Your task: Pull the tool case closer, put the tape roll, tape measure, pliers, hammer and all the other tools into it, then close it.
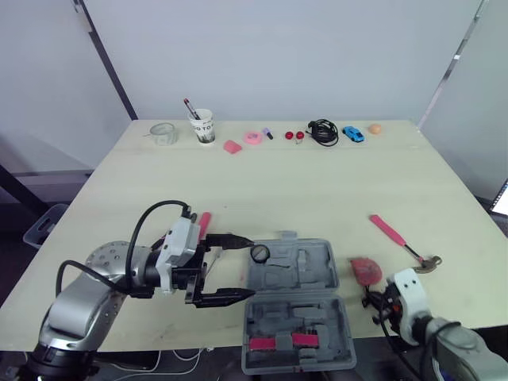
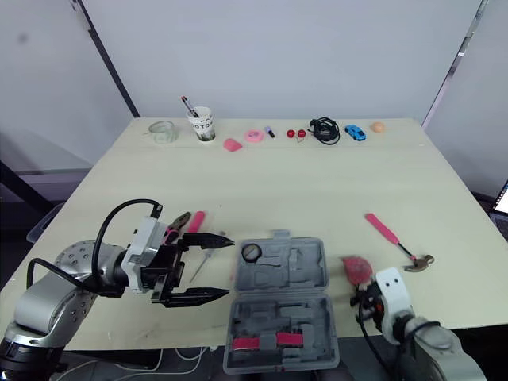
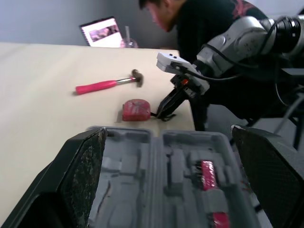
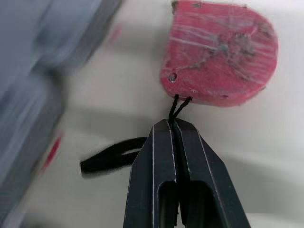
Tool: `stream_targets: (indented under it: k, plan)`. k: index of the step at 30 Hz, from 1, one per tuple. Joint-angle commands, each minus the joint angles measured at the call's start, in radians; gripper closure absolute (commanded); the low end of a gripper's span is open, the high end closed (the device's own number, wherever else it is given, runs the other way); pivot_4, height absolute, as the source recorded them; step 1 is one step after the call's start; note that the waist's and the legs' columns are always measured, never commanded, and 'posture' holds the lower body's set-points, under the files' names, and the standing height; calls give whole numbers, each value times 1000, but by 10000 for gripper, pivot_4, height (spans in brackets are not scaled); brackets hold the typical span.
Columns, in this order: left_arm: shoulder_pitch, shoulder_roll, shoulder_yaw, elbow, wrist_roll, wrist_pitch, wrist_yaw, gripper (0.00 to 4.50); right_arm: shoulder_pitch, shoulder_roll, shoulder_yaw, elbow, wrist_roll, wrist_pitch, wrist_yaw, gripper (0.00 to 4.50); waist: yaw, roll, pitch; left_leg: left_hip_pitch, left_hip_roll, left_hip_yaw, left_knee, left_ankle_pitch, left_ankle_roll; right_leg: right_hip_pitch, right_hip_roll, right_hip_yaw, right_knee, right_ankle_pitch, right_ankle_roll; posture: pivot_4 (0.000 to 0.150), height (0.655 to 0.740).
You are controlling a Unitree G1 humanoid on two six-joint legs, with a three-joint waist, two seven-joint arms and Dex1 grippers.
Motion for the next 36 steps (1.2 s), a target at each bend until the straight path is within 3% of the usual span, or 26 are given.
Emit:
stream_targets:
  k: [1, 10, 13, 19, 22, 31, 36]
  plan:
    - [-11, 19, -7, -20, -23, -5, -43, 0, 51, -47, -1, -87, 40, 19, 54, 44682, -4, 0, 0, 1, 0, 0, 0, 0, 0, 0, 0, 1, 0, 0, 1, 1500, 7400]
    - [-19, 27, -10, -5, -22, -13, -74, 0, 72, -83, -11, -98, 52, 10, 67, 44682, 0, 0, 0, 0, 1, -1, 1, 0, 0, 0, 2, 2, 0, -2, 3, 1500, 7400]
    - [-20, 24, -10, -3, -21, -15, -75, 0, 79, -85, -30, -109, 65, -3, 75, 36710, 1, 0, 0, 0, 1, -1, 1, 0, 0, 0, 2, 2, 0, 0, 1, 1500, 7400]
    - [-14, 30, 2, 0, -23, -16, -77, 0, 131, -158, -114, -155, 140, 9, 164, 9120, 7, 0, 0, 0, 0, -1, 1, 0, 0, 0, 3, 3, 0, 0, 1, 1500, 7400]
    - [-7, 37, 12, 5, -23, -21, -85, 0, 142, -238, -152, -143, 124, -65, 249, 494, 8, 0, 0, 1, 0, 0, 2, 0, 0, 0, 3, 5, 0, -1, 2, 1500, 7400]
    - [-1, 31, 6, 5, -19, -34, -90, 0, -89, -315, -60, 134, 48, -385, 480, 494, 11, -2, 0, 0, 1, 1, 3, 0, 0, 0, 7, 6, 0, 0, 1, 1500, 7400]
    - [13, 31, 10, -2, -10, -49, -82, 0, -227, -411, 55, 300, -96, -568, 604, 494, 14, 1, 1, 0, 0, 1, 4, 0, 0, 0, 8, 9, 1, 0, 0, 1500, 7400]
